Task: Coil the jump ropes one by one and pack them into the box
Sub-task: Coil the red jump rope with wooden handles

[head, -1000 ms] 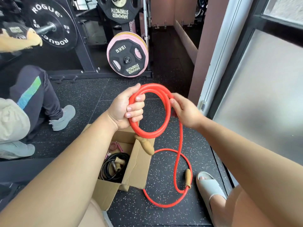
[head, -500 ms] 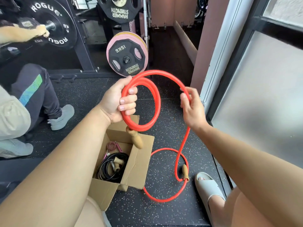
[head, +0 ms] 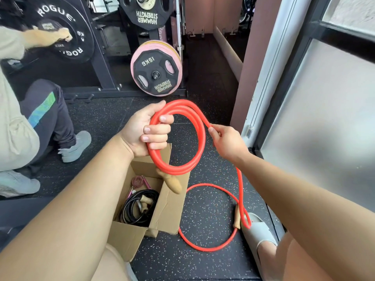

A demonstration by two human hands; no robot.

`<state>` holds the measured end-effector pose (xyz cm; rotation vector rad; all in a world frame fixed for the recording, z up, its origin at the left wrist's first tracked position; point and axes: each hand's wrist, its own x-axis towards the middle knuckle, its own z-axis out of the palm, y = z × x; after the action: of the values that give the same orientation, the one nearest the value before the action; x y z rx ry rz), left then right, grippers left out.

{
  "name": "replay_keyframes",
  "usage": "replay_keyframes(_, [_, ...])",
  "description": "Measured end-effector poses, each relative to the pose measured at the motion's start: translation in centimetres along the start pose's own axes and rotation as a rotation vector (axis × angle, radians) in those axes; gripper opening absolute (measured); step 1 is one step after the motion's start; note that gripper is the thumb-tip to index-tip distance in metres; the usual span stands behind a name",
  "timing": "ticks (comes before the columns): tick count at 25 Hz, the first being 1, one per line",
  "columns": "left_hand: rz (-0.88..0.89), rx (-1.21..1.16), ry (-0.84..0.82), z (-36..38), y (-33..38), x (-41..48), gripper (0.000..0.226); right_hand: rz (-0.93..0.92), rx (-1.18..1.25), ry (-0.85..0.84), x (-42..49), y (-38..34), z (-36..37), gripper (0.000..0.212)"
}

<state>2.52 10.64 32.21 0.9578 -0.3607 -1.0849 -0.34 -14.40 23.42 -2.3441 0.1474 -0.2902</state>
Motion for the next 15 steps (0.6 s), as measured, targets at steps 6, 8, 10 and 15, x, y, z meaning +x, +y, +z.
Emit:
replay_keyframes(6, [0.105,0.024,0.219,0.2,-0.4,0.4,0.045,-0.043,-0.049,-0.130,-0.9,-0.2,0.6,0.026])
replay_keyframes(8, [0.224,-0.008,0.309,0.1,-0.4,0.8,0.045,-0.132,-0.083,-0.209,-1.2,-0.4,1.5,0.031])
replay_keyframes(10, [0.344,-0.062,0.392,0.2,-0.5,1.2,0.044,-0.081,-0.165,-0.345,-1.3,-0.6,2.3,0.063])
replay_keyframes(15, [0.607,-0.176,0.701,0.3,-0.8,2.3,0.044,-0.054,-0.082,-0.599,-3.3,-2.2,3.2,0.076])
